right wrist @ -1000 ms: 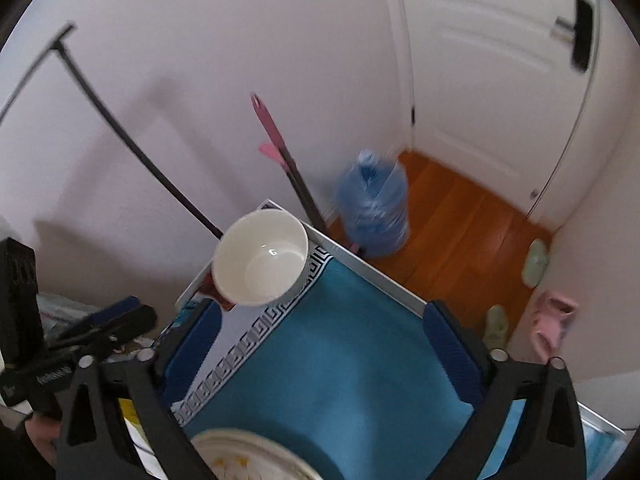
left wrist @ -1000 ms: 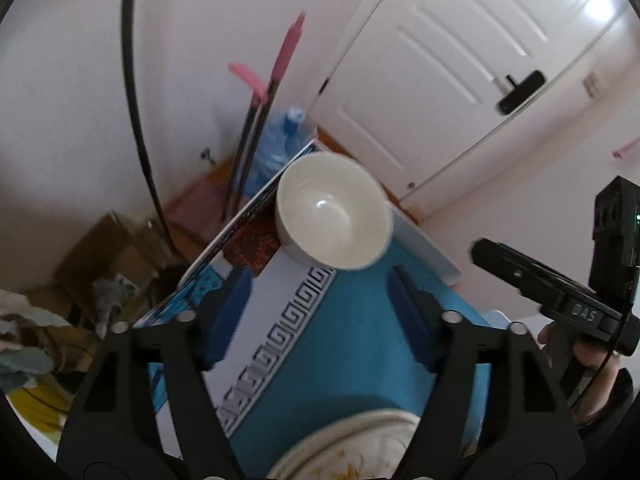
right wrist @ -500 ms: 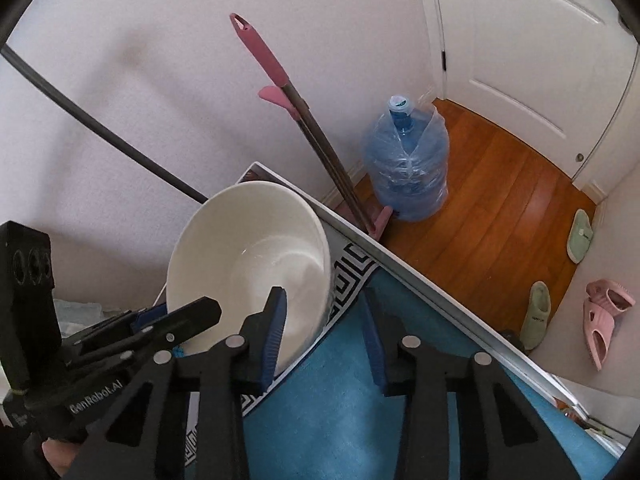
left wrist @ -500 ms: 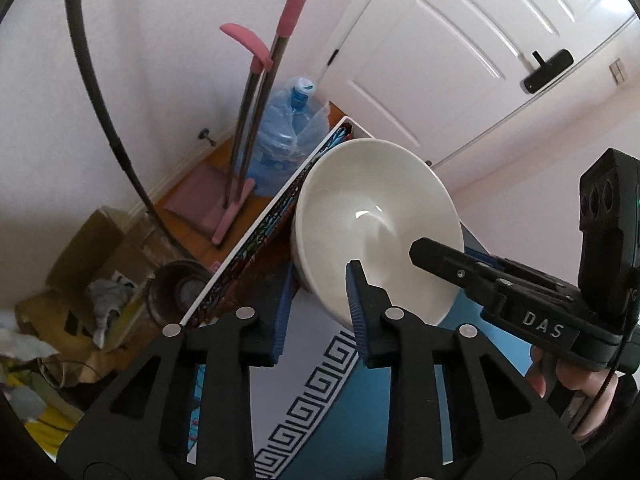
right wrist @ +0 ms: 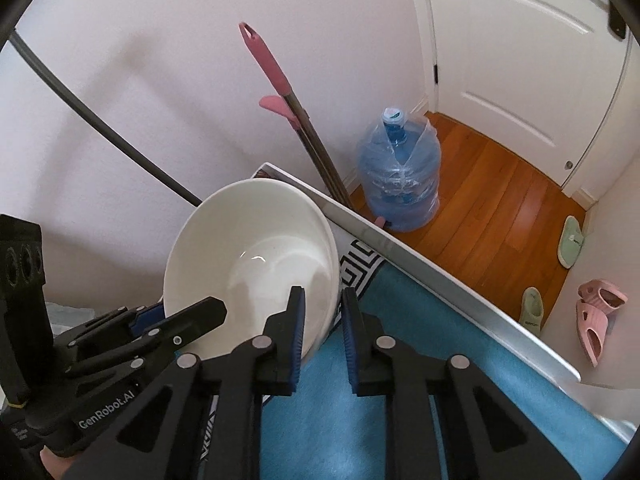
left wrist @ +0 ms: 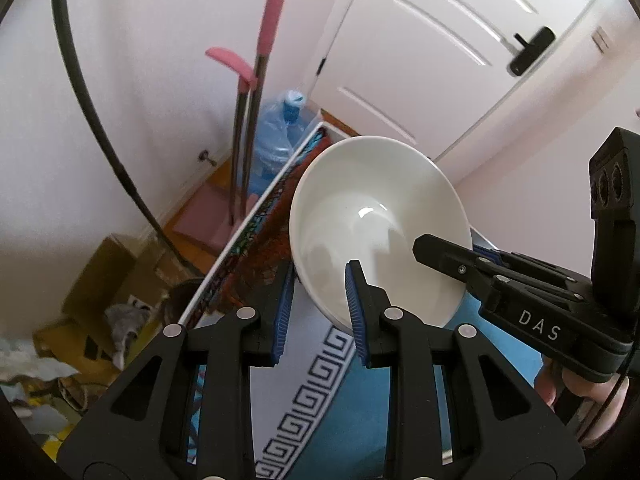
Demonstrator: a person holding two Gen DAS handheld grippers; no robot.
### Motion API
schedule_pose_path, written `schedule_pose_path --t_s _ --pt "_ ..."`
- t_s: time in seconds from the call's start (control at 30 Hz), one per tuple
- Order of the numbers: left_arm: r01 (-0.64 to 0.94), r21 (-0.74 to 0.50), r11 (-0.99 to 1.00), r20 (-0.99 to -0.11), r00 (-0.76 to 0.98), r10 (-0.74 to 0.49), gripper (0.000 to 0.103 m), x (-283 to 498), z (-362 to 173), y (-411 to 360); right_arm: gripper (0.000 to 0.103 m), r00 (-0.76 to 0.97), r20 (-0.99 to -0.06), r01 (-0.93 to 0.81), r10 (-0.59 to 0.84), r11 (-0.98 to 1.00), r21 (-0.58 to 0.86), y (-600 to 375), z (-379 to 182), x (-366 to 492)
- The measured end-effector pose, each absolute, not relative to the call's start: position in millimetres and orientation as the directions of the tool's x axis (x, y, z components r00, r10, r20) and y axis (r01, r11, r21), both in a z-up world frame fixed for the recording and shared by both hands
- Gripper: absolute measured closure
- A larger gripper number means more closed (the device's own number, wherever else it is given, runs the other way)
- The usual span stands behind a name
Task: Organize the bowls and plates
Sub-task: 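Carry the small white bowl, lower it into the cream bowl, release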
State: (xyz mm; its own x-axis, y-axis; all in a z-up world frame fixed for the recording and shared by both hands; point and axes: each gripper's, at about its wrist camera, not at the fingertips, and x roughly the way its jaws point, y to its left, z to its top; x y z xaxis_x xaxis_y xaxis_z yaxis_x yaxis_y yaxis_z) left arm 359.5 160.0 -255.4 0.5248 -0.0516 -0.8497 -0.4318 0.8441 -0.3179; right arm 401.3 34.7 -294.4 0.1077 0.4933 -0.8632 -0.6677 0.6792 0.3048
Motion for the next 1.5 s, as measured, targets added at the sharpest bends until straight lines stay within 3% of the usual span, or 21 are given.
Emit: schedule_pose_path --t_s 0.4,0.73,1.23,1.5 --pt "-0.318 -0.267 0.910 -0.787 0.617 -0.015 0.079 289.1 -146.8 66.8 0.086 0.249 -0.798 -0.647 0.548 0.708 0.284 -54.9 -201.5 330.0" --pt "-0.168 -0.268 0.949 -0.748 0.657 -0.095 0.079 215.0 -92.0 -61.6 0.086 0.397 -0.756 -0.579 0.521 0.781 0.235 -187.8 -130.8 239.1" --pt "0.106 -0.303 0.947 -0.816 0.484 -0.315 0.079 178.2 -126.0 -235.9 0.086 0.500 -0.786 -0.323 0.364 0.920 0.221 -365.9 -140.9 157.7" --pt "0.188 -0.275 0.943 -0.878 0.350 -0.326 0.079 182.5 -171.0 -282.4 0.086 0.460 -0.840 -0.180 0.289 0.956 0.231 -415.1 -184.9 148.9"
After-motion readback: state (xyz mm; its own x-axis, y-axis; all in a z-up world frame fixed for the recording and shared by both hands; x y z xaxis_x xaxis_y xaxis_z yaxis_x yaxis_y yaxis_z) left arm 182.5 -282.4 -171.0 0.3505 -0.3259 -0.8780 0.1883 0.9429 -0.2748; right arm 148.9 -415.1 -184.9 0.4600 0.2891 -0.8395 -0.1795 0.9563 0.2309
